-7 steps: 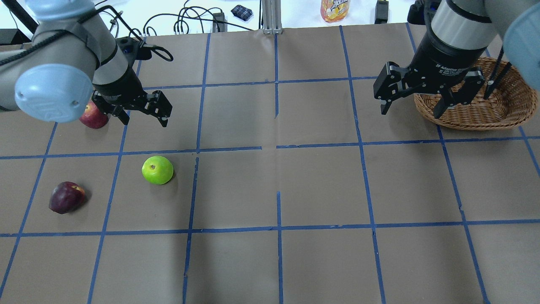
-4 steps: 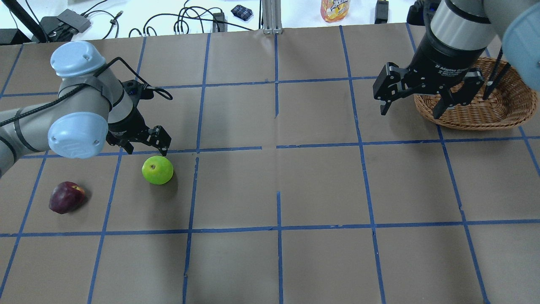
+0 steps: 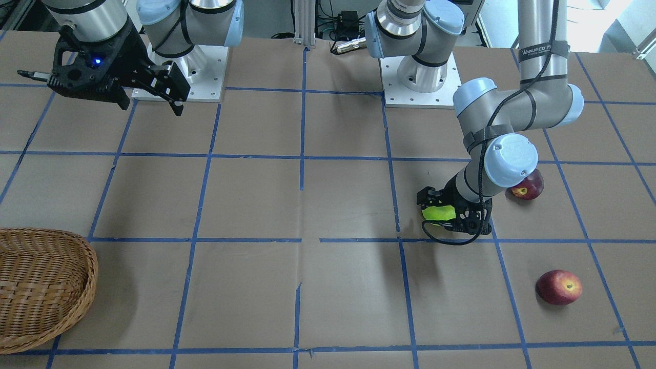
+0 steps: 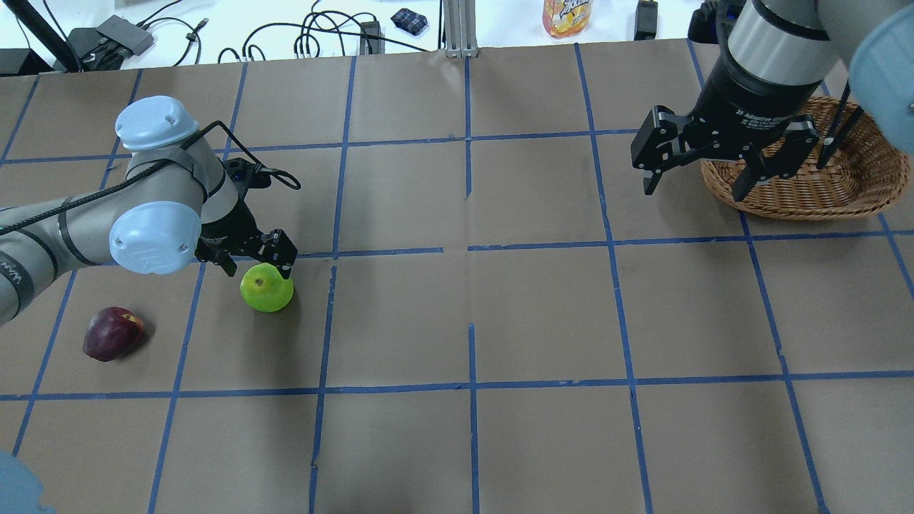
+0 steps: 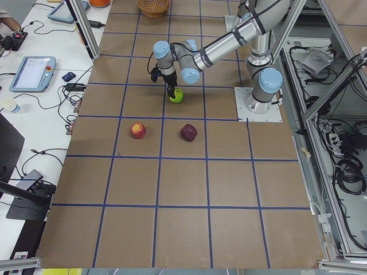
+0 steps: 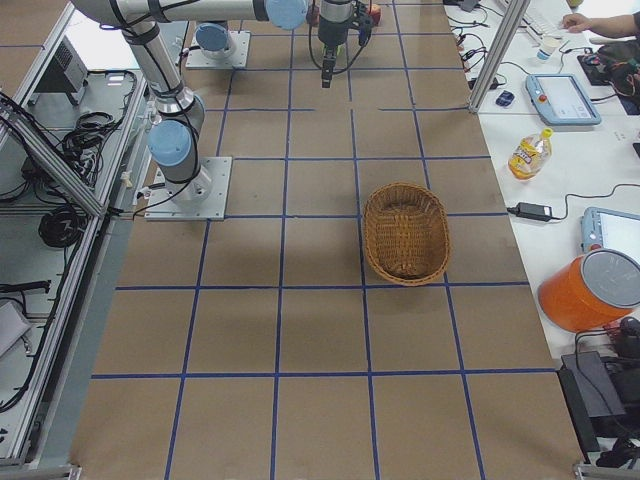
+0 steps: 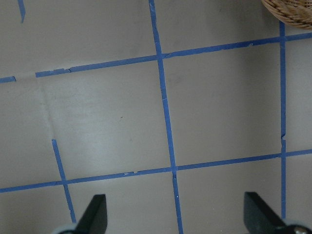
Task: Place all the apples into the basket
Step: 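Close the left gripper on the green apple and lift it, then carry the green apple to table center, open left gripper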
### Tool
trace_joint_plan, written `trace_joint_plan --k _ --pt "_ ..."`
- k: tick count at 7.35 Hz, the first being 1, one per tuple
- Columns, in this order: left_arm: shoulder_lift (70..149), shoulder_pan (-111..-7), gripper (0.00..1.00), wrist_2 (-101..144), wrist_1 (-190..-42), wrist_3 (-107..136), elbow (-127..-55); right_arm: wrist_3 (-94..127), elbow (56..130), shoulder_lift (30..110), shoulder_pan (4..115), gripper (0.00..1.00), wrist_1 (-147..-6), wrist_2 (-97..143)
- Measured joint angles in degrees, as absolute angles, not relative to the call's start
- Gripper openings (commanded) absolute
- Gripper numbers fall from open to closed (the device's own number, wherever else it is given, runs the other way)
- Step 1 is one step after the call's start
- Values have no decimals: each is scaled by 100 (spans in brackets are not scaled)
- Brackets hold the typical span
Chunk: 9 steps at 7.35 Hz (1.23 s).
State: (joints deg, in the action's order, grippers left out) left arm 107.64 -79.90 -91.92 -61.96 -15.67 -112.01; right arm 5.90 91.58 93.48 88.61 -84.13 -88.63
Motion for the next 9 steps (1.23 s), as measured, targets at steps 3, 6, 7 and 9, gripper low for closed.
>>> trace_joint_plan --k 3,6,7,9 --pt "11059 -7990 53 -9474 -6164 -1507 -11193 604 9156 9335 8865 100 -8472 -8865" --pt "11172 -8025 43 -9161 -6224 -1054 -10924 606 9156 9340 8868 100 -8487 -8876" --pt "11197 -8135 43 -8792 -6509 -609 -10534 607 9157 9342 8868 100 -8489 -8876" --pt "11395 -8716 44 -8119 -6898 450 -9720 603 9158 9333 8864 100 -8490 -8877"
